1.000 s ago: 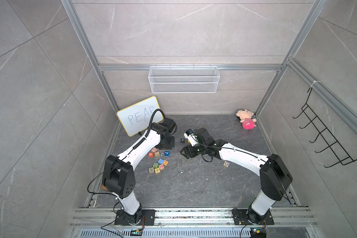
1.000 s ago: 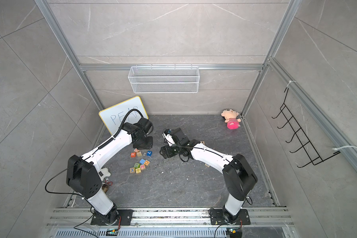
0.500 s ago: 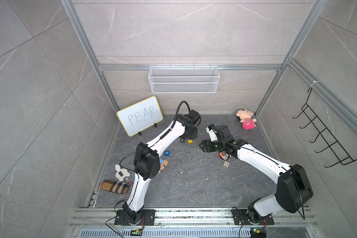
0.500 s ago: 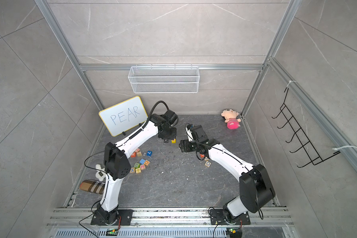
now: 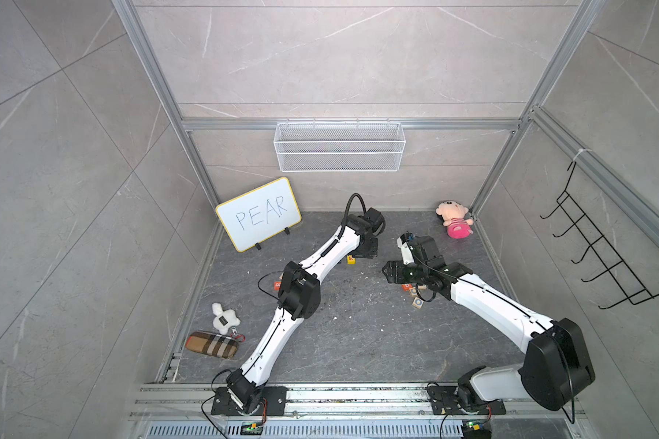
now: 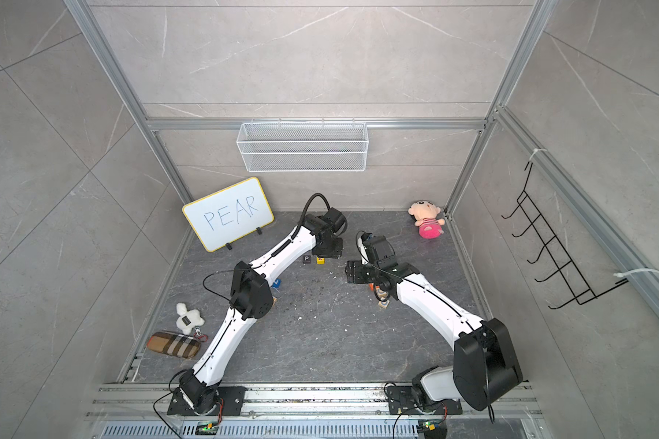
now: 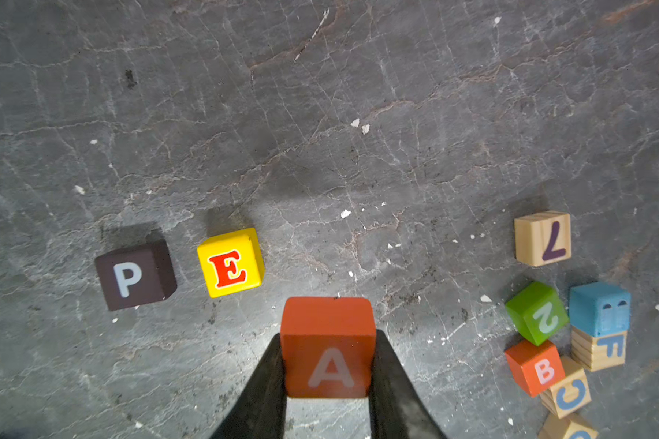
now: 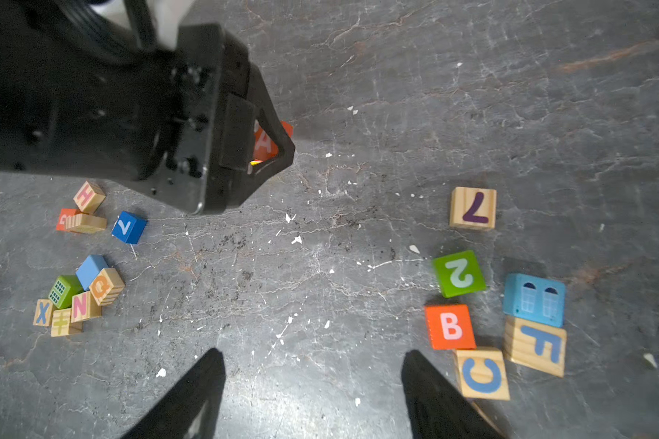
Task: Spell the uppercase word “pear” with letter blocks
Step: Place the letter block at the center of the board.
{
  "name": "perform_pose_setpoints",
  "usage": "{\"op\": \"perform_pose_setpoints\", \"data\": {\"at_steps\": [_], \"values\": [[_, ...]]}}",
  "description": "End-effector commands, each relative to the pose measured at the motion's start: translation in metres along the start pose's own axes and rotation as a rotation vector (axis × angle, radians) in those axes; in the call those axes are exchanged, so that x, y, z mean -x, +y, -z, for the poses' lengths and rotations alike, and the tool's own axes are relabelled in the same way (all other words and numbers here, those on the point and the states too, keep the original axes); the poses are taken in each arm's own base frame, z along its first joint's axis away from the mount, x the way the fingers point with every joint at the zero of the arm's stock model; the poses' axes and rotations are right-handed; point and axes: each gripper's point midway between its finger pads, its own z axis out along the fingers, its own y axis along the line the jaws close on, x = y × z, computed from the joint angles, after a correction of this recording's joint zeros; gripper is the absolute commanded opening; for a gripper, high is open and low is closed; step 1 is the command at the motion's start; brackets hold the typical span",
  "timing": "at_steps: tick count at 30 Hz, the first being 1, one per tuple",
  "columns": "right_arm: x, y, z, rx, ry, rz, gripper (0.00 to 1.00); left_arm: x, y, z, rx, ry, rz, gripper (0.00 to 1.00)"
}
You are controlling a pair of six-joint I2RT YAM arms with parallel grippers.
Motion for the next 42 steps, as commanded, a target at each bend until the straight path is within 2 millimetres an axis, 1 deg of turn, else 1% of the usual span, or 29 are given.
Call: {"op": "perform_pose_setpoints", "data": {"at_steps": [1,5,8,13,17,23,24,26,28,30,34,38,40,42], "values": [[-0.006,-0.007,0.005,-0.028,-0.002,-0.021,0.76,0.014,-0.009,-0.003,-0.036,-0.043,0.022,0.17],[-0.009,-0.009,0.005,-0.031,-0.001,-0.027,0.76,0.015,-0.007,-0.016,-0.021,-0.047,0.018,0.18],[-0.009,-0.008,0.005,-0.025,-0.002,-0.030,0.76,0.007,-0.005,-0.030,-0.013,-0.017,0.013,0.18],[-0.009,-0.007,0.004,-0.020,0.000,-0.034,0.76,-0.001,-0.002,-0.044,0.003,0.009,0.012,0.19],[-0.011,-0.005,0.002,-0.006,0.009,-0.027,0.76,0.000,0.001,-0.048,0.015,0.002,0.014,0.19],[-0.015,-0.006,-0.003,-0.008,0.024,-0.030,0.76,0.000,0.000,-0.051,0.007,0.005,0.015,0.22],[-0.014,-0.006,-0.002,-0.007,0.022,-0.030,0.76,-0.001,-0.001,-0.052,0.002,0.007,0.010,0.25],[-0.013,-0.006,-0.002,-0.007,0.018,-0.030,0.76,-0.002,-0.001,-0.054,0.001,0.014,0.012,0.28],[-0.013,-0.005,-0.003,-0.006,0.019,-0.028,0.76,-0.004,-0.002,-0.056,-0.007,0.020,0.004,0.32],[-0.013,-0.006,-0.004,-0.009,0.023,-0.029,0.76,-0.004,-0.003,-0.055,-0.011,0.021,0.005,0.33],[-0.014,-0.004,-0.006,0.000,0.028,-0.031,0.76,-0.003,-0.004,-0.054,-0.017,0.016,-0.005,0.38],[-0.013,-0.004,-0.004,0.001,0.024,-0.029,0.76,0.000,-0.003,-0.052,-0.020,0.005,-0.001,0.40],[-0.013,-0.004,-0.003,0.002,0.021,-0.028,0.76,0.001,-0.003,-0.050,-0.027,0.003,0.001,0.44],[-0.013,-0.004,-0.002,0.002,0.020,-0.028,0.76,0.002,-0.004,-0.048,-0.030,0.001,-0.002,0.44]]}}
